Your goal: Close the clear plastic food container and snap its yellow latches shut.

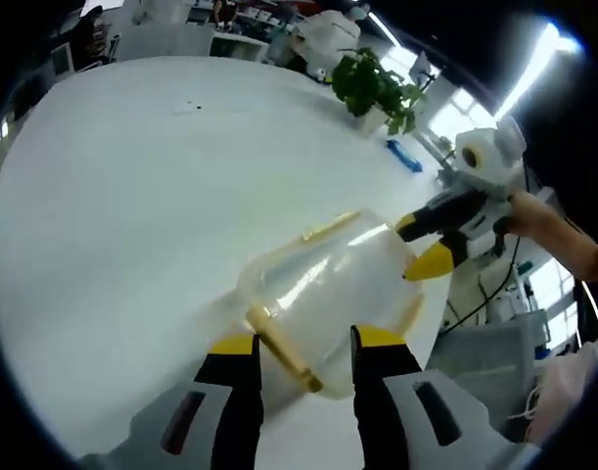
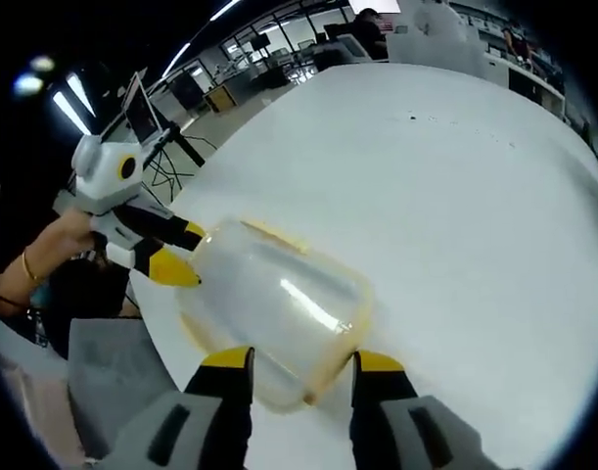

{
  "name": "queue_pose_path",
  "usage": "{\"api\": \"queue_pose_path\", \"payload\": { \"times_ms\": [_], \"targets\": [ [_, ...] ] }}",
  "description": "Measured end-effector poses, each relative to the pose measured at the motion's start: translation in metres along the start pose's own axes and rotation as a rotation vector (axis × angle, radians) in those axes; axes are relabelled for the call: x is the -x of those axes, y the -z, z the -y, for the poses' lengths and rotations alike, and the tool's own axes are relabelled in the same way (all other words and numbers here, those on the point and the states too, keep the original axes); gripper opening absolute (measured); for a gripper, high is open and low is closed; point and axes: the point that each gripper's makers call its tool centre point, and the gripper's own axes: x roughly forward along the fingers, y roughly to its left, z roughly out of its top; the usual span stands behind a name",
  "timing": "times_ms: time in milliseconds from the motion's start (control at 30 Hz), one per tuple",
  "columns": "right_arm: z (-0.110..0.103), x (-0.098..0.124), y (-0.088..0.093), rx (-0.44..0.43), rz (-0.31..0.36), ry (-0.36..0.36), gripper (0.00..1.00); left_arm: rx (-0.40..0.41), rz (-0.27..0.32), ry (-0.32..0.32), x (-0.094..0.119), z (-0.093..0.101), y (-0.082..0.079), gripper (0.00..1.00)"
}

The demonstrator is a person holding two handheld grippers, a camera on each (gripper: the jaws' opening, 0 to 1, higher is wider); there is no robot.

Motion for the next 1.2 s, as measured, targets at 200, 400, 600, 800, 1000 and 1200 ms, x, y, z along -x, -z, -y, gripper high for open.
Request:
{"api": "queue_pose_path", "payload": {
  "times_ms": [200,400,600,800,1000,1200],
  "targets": [
    [-0.003,-0.002,-0.001,0.011,-0.015,0.017,0.41,-0.116,0.017,-0.049,0.002,-0.001,-0.006,0.35],
    [-0.001,0.000,-0.004,0.106,-0.038,0.041,0.43,-0.244,0.002,-0.120,0.005,0.000,-0.011,0.38],
    [-0.002,0.003,-0.006,0.233,-0.051,0.064,0.45,-0.393,-0.048,-0.164,0.006,0.004,-0.017,0.39],
    [-0.002,0.008,-0.006,0.352,-0.072,0.092,0.45,-0.478,-0.071,-0.151,0.011,0.014,-0.022,0.43],
    [-0.005,0.012,-0.016,0.407,-0.044,0.097,0.46,-0.488,-0.025,-0.122,0.015,0.022,-0.029,0.41],
    [-0.014,0.011,-0.029,0.482,-0.013,0.071,0.45,-0.519,-0.015,-0.103,0.009,0.029,-0.031,0.41]
  ]
}}
